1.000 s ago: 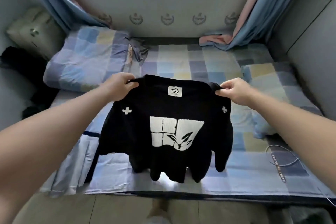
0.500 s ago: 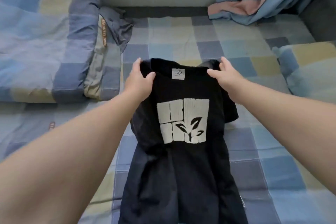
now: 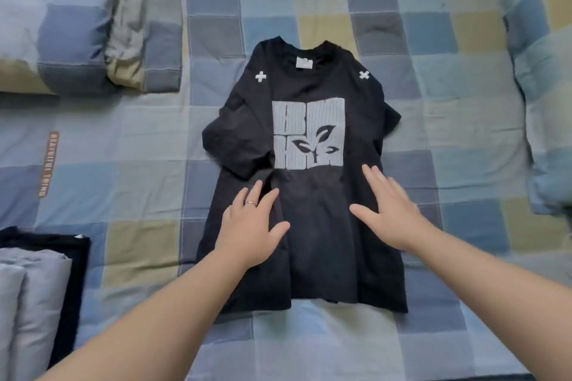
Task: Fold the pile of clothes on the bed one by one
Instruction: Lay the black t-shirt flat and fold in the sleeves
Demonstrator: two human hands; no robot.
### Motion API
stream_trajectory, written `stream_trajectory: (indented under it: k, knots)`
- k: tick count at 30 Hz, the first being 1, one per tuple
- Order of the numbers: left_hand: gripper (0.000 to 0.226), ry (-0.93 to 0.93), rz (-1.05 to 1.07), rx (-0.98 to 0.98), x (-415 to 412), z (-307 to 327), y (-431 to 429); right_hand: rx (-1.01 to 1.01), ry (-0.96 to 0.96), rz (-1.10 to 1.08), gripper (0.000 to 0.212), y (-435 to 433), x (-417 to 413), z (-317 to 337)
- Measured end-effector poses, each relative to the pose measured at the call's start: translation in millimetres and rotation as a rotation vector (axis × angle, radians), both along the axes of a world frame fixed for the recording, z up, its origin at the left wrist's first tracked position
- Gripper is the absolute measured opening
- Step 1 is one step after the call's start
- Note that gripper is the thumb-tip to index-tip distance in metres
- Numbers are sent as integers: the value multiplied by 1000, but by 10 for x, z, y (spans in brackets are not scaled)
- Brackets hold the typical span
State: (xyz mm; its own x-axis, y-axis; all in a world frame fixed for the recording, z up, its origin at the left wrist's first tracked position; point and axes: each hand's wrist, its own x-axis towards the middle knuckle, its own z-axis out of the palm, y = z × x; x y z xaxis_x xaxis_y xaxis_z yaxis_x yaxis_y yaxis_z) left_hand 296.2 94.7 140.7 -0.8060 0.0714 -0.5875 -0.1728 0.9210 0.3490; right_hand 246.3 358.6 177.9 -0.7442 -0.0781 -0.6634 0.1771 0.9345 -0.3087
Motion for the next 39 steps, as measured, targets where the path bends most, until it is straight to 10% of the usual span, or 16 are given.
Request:
stream_trajectory:
  k: [8, 17, 22, 26, 33, 39]
  knots:
    - [80, -247, -238, -126, 1329, -519, 583, 54, -184, 40, 92, 853, 1333, -691]
    - [91, 194, -358, -306, 1323, -1241, 1232, 151, -19, 212, 107, 1148, 1652, -1452]
    - [37, 388, -334, -404, 1239, -1413, 1361, -9, 295, 183, 30, 1182, 1618, -1660]
    - [26, 454, -342, -338, 1239, -1270, 1425, -138, 375, 53, 13, 1393, 1563, -1529]
    - [31, 142, -405, -111, 1280, -913, 1845, 333, 278, -115, 16, 2254, 1471, -1098]
    - [48, -20, -422, -170, 1426, -894, 1806, 168, 284, 12, 46, 1773, 1509, -975]
